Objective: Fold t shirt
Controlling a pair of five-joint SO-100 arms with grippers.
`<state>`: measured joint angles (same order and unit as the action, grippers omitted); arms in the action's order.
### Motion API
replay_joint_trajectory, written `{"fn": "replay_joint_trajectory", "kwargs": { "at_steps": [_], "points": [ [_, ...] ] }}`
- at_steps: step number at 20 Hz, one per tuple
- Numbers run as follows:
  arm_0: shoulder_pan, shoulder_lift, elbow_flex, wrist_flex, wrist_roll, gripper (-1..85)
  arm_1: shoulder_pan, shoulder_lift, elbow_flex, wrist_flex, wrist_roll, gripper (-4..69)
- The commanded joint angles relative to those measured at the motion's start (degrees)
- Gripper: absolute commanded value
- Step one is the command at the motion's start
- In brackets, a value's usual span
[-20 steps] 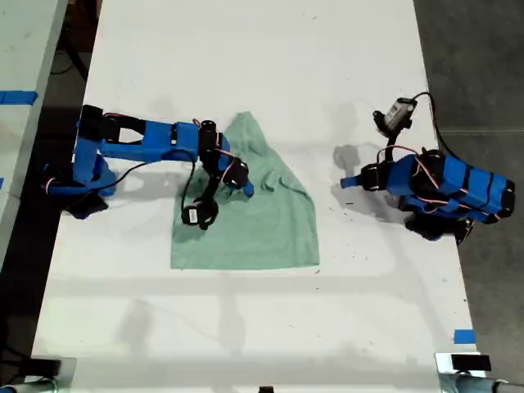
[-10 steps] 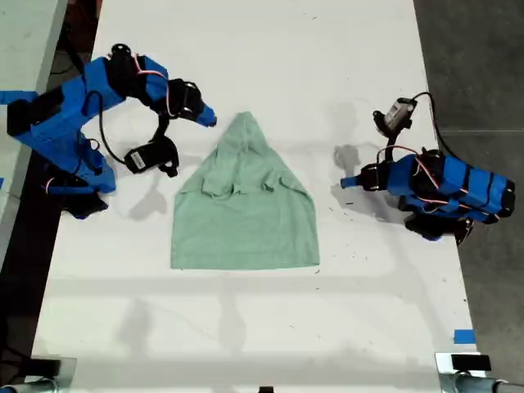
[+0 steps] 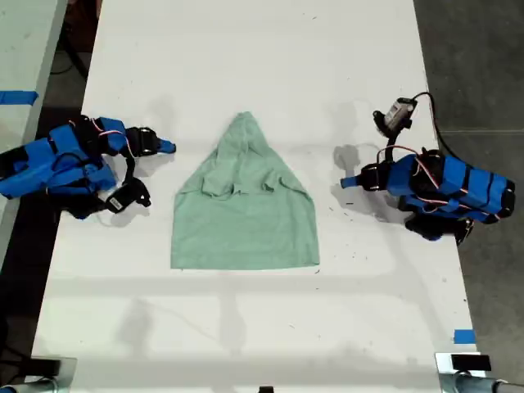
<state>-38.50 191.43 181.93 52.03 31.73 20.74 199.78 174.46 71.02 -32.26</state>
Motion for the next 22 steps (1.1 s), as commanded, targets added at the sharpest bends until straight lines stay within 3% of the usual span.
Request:
{"fn": "replay_joint_trajectory", "kwargs": {
  "at_steps": [1, 4, 6, 8, 9, 10, 14, 15, 18, 22],
  "points": [
    [3.3, 12.7, 6.6, -2.8, -3.5, 0.4, 0.4, 0.9, 2.9, -1.1, -0.6, 1.6],
    [6.9, 14.6, 6.6, -3.3, -10.2, -0.1, 0.7, 0.9, 3.7, -4.6, -2.9, 1.6],
    [6.1, 14.5, 6.6, 5.8, -15.2, 0.1, -1.0, 0.8, 3.7, -3.5, -4.3, 1.6],
    [4.9, 13.9, 6.6, 6.0, -11.0, 0.1, -3.9, 0.8, 3.7, 3.0, 2.3, 1.6],
    [4.0, 13.9, 6.6, 6.0, -9.4, 0.2, -5.6, 0.8, 3.7, 4.9, 1.5, 1.6],
    [2.8, 13.9, 6.6, 6.0, -9.2, 0.2, -7.8, 0.8, 3.7, 4.9, -2.7, 1.9],
    [-0.1, 14.0, 6.6, 6.0, -3.0, 0.4, -17.8, 0.8, 3.7, 4.9, -0.9, 1.8],
    [0.0, 14.0, 6.6, 5.9, -1.6, 0.5, -19.3, 0.8, 3.7, 4.9, -3.3, 1.8],
    [6.9, 14.1, 6.6, 5.9, -1.6, 0.5, -20.7, 0.8, 3.7, 5.1, -12.1, 1.8],
    [12.7, 14.2, 6.6, 5.8, -0.8, 0.2, -20.7, 0.8, 3.6, 5.2, -12.1, 1.7]
  ]
}}
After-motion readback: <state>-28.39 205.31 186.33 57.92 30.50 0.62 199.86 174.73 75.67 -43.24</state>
